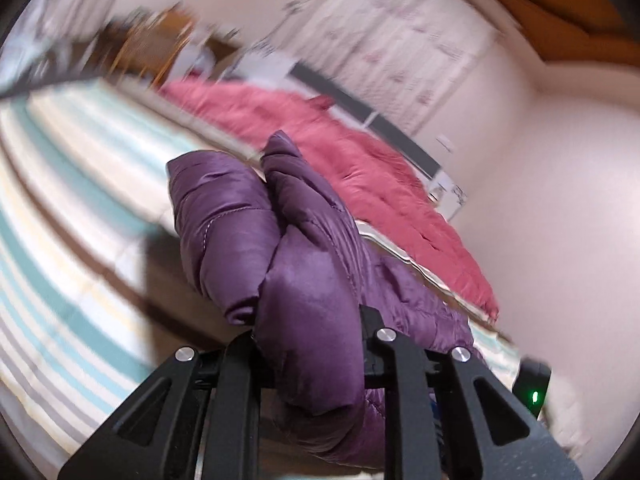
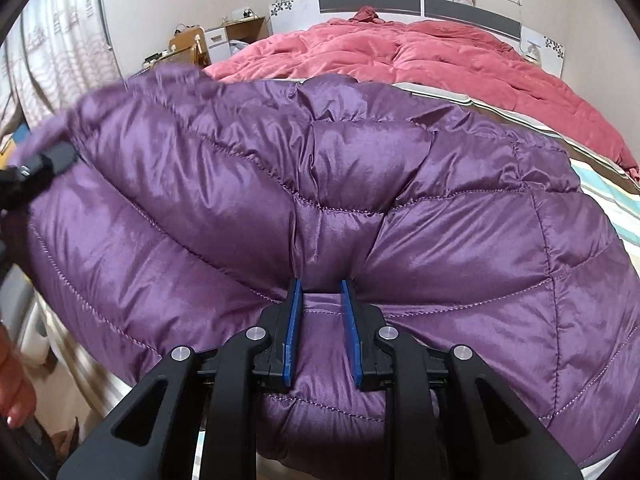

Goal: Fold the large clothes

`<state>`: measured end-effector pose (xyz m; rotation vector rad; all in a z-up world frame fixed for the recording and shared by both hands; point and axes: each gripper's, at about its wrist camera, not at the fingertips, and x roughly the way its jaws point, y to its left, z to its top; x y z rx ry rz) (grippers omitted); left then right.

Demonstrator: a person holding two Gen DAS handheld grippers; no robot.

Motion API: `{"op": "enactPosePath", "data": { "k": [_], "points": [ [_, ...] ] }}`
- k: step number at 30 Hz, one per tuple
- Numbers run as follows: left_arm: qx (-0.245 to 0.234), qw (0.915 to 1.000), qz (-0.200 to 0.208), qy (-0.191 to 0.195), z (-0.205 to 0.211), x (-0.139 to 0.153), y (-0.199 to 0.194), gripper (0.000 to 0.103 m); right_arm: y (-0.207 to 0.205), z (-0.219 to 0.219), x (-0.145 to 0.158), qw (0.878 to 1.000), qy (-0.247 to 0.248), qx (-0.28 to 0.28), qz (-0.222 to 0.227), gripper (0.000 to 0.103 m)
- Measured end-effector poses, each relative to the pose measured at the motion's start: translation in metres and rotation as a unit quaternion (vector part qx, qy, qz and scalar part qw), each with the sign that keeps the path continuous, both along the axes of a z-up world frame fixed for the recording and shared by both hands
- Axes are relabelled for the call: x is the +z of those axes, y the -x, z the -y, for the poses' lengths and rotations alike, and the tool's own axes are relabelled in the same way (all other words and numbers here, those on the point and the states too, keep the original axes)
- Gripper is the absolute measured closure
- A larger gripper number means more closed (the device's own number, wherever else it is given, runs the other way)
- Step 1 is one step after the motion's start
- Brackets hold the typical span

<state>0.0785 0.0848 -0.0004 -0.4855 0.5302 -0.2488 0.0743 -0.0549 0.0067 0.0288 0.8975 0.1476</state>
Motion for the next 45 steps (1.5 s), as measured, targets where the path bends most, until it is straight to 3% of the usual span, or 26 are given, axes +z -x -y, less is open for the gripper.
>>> {"op": "enactPosePath", "data": {
  "k": [2, 7, 13, 17, 20, 24, 26, 30, 35, 39, 45],
  "points": [
    [-0.003, 0.9994, 0.014, -0.031, 0.001, 0.007, 0.002, 0.086, 0.003, 0.003, 0.009, 1.0, -0.016, 0.001, 0.004, 0.082],
    [0.008, 0.9999, -0.004, -0.015, -0.021, 0.005, -0.001, 0.086, -0.001, 0.006, 0.036, 0.997, -0.032, -0.001, 0.065, 0.082],
    [-0.004, 0.9998, 0.006, -0.018, -0.021, 0.005, 0.0, 0.086, -0.045, 0.004, 0.011, 0.999, -0.027, -0.018, 0.016, 0.082],
    [-0.012, 0.9992, 0.016, -0.036, -0.012, 0.005, 0.005, 0.086, -0.048, -0.004, -0.004, 1.0, -0.004, -0.012, 0.022, 0.083],
    [-0.009, 0.9992, 0.021, -0.033, -0.011, 0.008, 0.008, 0.086, -0.048, 0.003, 0.0, 0.999, -0.025, -0.011, 0.023, 0.083],
    [-0.006, 0.9988, 0.024, -0.041, -0.01, 0.011, 0.011, 0.086, -0.019, 0.028, 0.021, 0.993, -0.106, -0.034, 0.047, 0.083],
    [-0.003, 0.9987, 0.024, -0.044, -0.009, 0.011, 0.012, 0.085, -0.004, 0.024, 0.026, 0.994, -0.096, -0.02, 0.053, 0.083],
    [-0.008, 0.9985, 0.025, -0.047, 0.0, 0.016, 0.014, 0.085, -0.001, 0.007, 0.001, 0.999, -0.046, 0.002, 0.028, 0.083],
    [-0.023, 0.9948, 0.045, -0.088, 0.021, 0.034, 0.021, 0.085, 0.0, 0.014, -0.001, 0.997, -0.07, 0.001, 0.026, 0.083],
    [-0.021, 0.9916, 0.057, -0.114, 0.036, 0.048, 0.024, 0.084, 0.021, 0.051, 0.018, 0.987, -0.149, -0.039, 0.045, 0.083],
    [-0.024, 0.9812, 0.086, -0.171, 0.07, 0.067, 0.033, 0.084, 0.059, 0.111, 0.044, 0.985, -0.101, -0.115, 0.085, 0.083]
  ]
}}
